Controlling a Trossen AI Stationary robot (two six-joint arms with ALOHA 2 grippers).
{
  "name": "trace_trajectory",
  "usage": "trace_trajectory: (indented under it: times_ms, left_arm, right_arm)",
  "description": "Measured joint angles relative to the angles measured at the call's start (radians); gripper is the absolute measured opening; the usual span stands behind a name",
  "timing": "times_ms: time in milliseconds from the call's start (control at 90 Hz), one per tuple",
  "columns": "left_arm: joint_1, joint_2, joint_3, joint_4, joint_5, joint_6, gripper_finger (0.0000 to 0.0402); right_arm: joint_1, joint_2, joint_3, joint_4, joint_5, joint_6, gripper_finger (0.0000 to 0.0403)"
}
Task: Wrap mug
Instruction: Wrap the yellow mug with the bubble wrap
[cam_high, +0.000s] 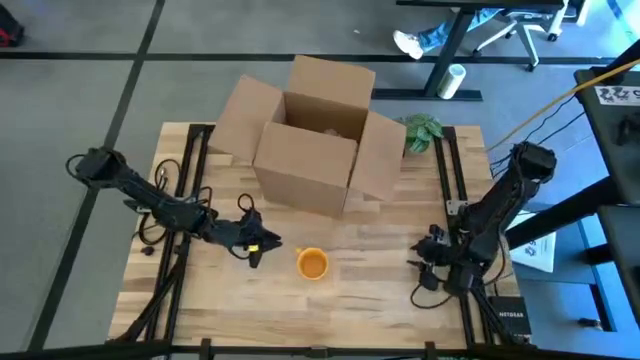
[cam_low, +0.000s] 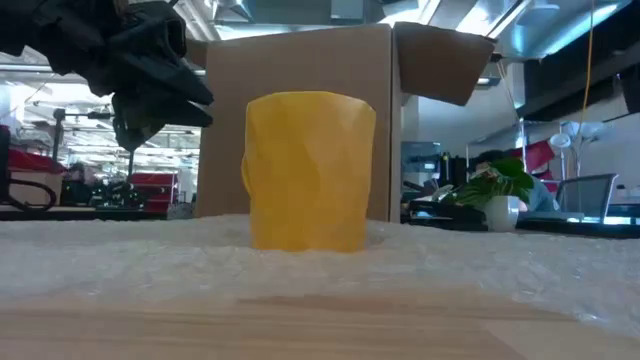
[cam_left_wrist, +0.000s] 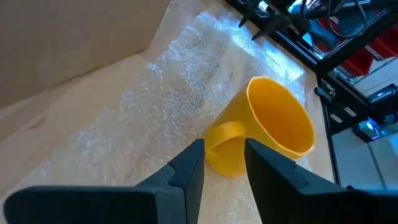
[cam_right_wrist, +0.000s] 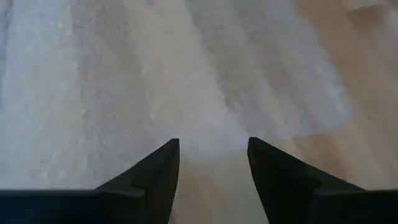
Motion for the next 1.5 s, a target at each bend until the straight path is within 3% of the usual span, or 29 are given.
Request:
trace_trajectory:
  times_ms: [222, 356, 467, 733, 1044, 1278, 1411, 1500]
  left_arm:
    - [0.000, 0.000, 0.000, 0.000, 0.000, 0.010, 0.0098]
    - [-0.002, 0.000, 0.000, -0.001, 0.001, 0.031, 0.0098]
    - [-0.002, 0.000, 0.000, -0.001, 0.002, 0.054, 0.0098]
    - [-0.002, 0.000, 0.000, 0.002, 0.002, 0.102, 0.0098]
    - [-0.003, 0.000, 0.000, 0.002, 0.052, 0.117, 0.0098]
    - [-0.071, -0.004, 0.000, 0.061, 0.065, 0.204, 0.0098]
    - [-0.131, -0.047, 0.001, 0.086, -0.014, 0.285, 0.0098]
    - [-0.171, -0.087, 0.001, 0.074, -0.060, 0.313, 0.0098]
  right_arm:
    - [-0.101, 0.029, -0.095, 0.252, -0.083, -0.075, 0.0168]
    - [-0.145, 0.044, -0.092, 0.317, -0.071, -0.112, 0.0101]
    - [-0.200, 0.046, -0.056, 0.378, -0.064, -0.271, 0.0017]
    - [-0.391, 0.045, 0.067, 0.657, -0.079, -0.702, 0.0003]
    - [-0.614, 0.100, 0.337, 0.686, -0.378, -0.940, 0.0000]
    - [-0.732, 0.346, 0.584, 0.628, -0.576, -0.990, 0.0000]
    - [-0.786, 0.502, 0.715, 0.617, -0.646, -0.991, 0.0001]
    - [-0.814, 0.586, 0.799, 0.616, -0.755, -1.016, 0.0001]
